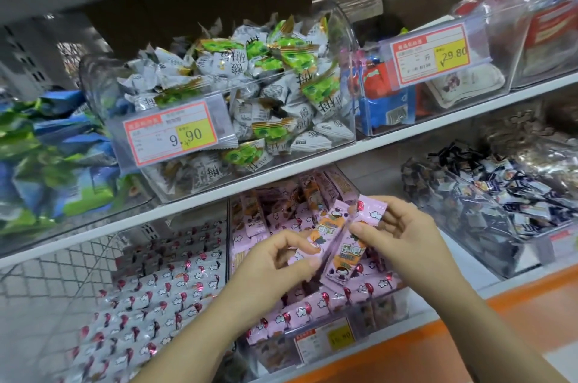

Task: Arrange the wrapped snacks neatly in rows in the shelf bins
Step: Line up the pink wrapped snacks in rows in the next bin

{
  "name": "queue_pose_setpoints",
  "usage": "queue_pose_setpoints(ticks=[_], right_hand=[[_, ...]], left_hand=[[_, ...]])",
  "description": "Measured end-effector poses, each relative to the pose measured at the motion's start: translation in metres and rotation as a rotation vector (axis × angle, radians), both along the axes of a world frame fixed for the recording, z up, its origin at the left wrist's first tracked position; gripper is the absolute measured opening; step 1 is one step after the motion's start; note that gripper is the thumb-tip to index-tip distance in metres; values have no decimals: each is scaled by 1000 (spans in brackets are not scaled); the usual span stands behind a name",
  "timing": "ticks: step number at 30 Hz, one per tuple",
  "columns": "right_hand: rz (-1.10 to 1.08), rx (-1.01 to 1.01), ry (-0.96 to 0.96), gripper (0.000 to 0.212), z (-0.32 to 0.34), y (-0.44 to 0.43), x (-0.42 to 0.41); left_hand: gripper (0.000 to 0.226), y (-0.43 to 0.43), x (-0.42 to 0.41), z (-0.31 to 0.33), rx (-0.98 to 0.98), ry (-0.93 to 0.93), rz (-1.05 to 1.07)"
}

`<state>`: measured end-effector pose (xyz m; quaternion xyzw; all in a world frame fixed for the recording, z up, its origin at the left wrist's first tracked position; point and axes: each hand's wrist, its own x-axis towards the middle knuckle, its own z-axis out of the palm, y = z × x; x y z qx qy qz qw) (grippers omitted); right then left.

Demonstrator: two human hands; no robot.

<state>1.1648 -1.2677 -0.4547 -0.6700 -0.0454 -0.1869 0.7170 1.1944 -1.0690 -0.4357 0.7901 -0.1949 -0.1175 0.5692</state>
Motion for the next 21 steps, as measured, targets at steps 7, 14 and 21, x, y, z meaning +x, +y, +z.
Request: queue_pose_setpoints(ticks=[7, 14, 21], right_hand=[[-13, -57, -14, 28, 6, -3, -3], [-125, -606, -11, 36, 5, 0, 1], [-95, -930, 91, 51, -8, -7, 10]], left_hand=[[41, 4, 5, 14, 94, -305, 199], [33, -9, 25, 12, 431, -344, 69], [29, -30, 43, -9, 567, -163, -55]])
